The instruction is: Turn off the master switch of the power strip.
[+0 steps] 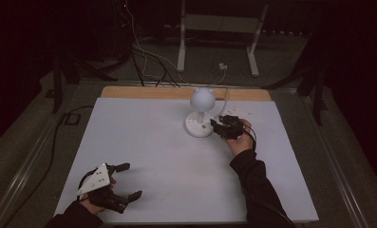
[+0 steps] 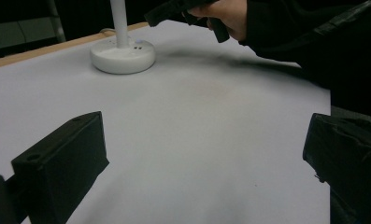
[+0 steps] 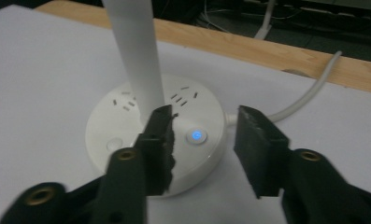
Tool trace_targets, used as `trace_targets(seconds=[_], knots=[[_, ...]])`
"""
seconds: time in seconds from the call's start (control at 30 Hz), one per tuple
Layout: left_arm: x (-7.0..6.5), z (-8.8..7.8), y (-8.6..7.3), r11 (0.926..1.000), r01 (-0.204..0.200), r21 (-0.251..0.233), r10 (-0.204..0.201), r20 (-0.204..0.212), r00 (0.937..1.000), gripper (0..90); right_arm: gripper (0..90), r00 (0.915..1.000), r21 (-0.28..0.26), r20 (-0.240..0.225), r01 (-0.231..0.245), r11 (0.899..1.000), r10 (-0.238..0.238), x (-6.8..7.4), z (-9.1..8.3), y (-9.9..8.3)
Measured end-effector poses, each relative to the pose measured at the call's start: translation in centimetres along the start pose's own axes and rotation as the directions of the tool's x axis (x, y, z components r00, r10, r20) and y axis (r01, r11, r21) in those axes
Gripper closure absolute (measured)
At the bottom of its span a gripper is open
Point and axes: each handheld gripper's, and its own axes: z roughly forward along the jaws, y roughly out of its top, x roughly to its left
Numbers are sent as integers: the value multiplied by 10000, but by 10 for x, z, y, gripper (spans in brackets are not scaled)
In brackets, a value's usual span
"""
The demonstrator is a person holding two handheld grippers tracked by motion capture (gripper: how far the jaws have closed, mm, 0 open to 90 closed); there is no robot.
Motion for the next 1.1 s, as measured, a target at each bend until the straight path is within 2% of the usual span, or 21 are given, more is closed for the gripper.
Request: trace_targets(seconds=[0.07, 0.13, 0.17, 0.2, 0.3, 0.37, 0.43, 0.57, 0.73, 0.87, 1.1], knots=[[0, 0, 0, 10000, 32, -34, -32, -3, 10000, 4, 632, 9993, -52, 14, -366, 9993, 366, 0, -1, 1], [0, 0, 0, 10000, 27, -46, -27, 14, 10000, 3, 664, 9990, -99, 130, -425, 9990, 427, 0, -1, 2], [-1, 0, 0, 10000, 11, -36, -11, 20, 10000, 3, 712, 9987, -25, 100, -503, 9987, 503, 0, 0, 3], [-1, 0, 0, 10000, 1, -29, -1, 30, 10000, 3, 712, 9987, -25, 100, -503, 9987, 503, 0, 0, 3], [0, 0, 0, 10000, 36, -35, -36, 30, 10000, 4, 798, 9985, 20, 266, -484, 9988, 484, 0, 1, 3], [0, 0, 0, 10000, 18, -20, -18, 24, 10000, 3, 822, 9983, 44, 302, -497, 9988, 496, 0, 1, 3], [0, 0, 0, 10000, 31, -33, -31, 26, 10000, 3, 891, 9974, 88, 591, -421, 9991, 415, 0, 3, 4], [0, 0, 0, 10000, 26, -10, -25, 27, 10000, 3, 900, 9956, 132, 832, -450, 9989, 437, 0, 5, 5], [0, 0, 0, 10000, 33, -11, -33, 24, 10000, 3, 900, 9951, 241, 877, -486, 9985, 463, 1, 8, 6], [0, 0, 0, 10000, 68, -34, -68, 25, 10000, 3, 900, 9951, 363, 970, -226, 9991, 189, 3, 14, 6], [0, 0, 0, 10000, 54, -24, -54, 23, 10000, 4, 900, 9955, 554, 944, -34, 9985, -19, 7, 23, 5]])
